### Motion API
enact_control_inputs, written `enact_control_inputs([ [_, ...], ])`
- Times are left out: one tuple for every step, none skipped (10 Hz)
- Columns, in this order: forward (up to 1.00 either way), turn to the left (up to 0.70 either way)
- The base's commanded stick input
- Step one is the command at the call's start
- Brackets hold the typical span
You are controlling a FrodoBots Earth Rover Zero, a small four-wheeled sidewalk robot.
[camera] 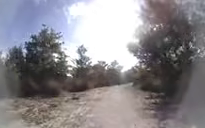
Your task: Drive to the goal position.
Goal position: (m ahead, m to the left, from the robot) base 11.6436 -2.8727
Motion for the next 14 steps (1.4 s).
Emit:
enact_control_inputs([
  [0.70,0.00],
  [0.70,0.00],
  [0.70,0.00],
  [0.70,0.00],
  [0.70,0.00],
  [0.70,0.00],
  [0.70,0.00],
  [0.70,0.00],
  [0.70,0.00],
  [0.70,0.00],
  [0.70,0.00],
  [0.70,0.00],
  [0.70,0.00],
  [0.70,0.00],
])
